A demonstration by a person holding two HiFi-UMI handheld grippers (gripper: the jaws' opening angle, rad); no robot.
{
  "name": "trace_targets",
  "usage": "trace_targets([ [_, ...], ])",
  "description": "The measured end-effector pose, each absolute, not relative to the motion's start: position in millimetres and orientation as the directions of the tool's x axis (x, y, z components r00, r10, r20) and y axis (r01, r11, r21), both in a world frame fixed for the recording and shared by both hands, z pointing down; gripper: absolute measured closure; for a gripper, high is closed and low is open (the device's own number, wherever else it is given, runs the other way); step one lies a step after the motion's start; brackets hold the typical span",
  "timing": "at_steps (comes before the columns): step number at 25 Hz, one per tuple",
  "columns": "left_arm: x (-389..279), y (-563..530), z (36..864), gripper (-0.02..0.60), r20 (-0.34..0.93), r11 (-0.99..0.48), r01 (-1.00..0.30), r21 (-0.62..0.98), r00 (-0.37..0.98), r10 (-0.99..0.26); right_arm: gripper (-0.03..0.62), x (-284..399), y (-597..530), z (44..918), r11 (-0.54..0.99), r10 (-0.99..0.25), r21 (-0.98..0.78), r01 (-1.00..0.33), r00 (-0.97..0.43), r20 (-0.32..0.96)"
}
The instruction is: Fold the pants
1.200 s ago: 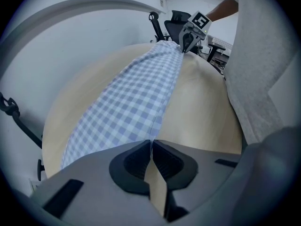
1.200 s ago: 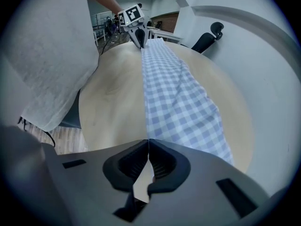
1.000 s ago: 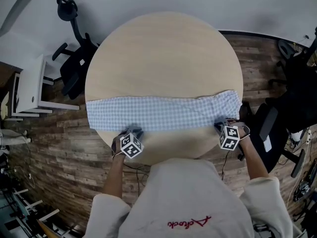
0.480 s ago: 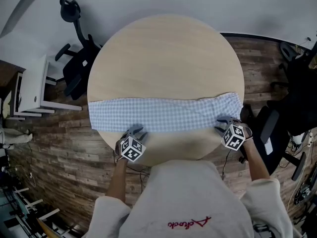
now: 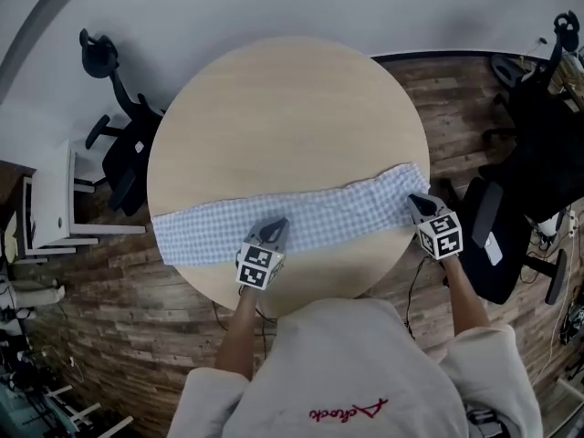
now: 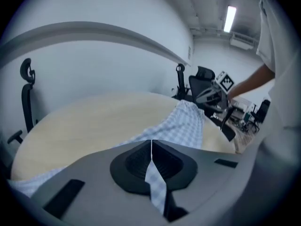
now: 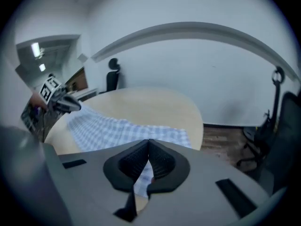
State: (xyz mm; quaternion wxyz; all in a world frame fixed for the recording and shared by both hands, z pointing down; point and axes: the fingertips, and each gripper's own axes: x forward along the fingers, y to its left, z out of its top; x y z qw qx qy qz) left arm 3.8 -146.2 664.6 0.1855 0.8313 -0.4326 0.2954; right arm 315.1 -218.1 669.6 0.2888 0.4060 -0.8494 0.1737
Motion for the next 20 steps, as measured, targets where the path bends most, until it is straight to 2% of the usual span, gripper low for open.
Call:
trace_targets([
  [4,52.2,-171.7,656.4,0.545,0.571,-0.564,-0.806,0.179,0.552,-0.607,0.565,363.3,-221.5,673.7,0.315,-0.718,-0.224,-0.922,-0.386,0.580],
  [8,97.3,-184.6,658.9,0.545,0.549,-0.616,-0.748,0.246,0.631,-0.548,0.565,388.0,-214.4,678.4,0.113,-0.780,-0.323,-0.940,-0.285,0.557],
  [13,145.8,-181.8,668.7,0.545,0.567,-0.686,-0.675,0.270,0.688,-0.454,0.565,397.7,-212.6,689.8,0.013,-0.797,-0.391,-0.920,-0.246,0.552],
  [17,165.3,-170.3,675.0,0.545,0.595,-0.726,-0.638,0.255,0.696,-0.402,0.560,405.1,-226.2,701.2,-0.027,-0.791,-0.466,-0.884,-0.266,0.550],
  [19,165.0,-167.6,675.6,0.545,0.609,-0.737,-0.630,0.246,0.692,-0.388,0.472,405.2,-237.7,703.8,-0.040,-0.791,-0.511,-0.859,-0.286,0.542],
  [20,163.2,-167.1,675.6,0.545,0.615,-0.742,-0.627,0.238,0.689,-0.384,0.466,404.8,-243.6,705.2,-0.043,-0.788,-0.521,-0.853,-0.292,0.542],
])
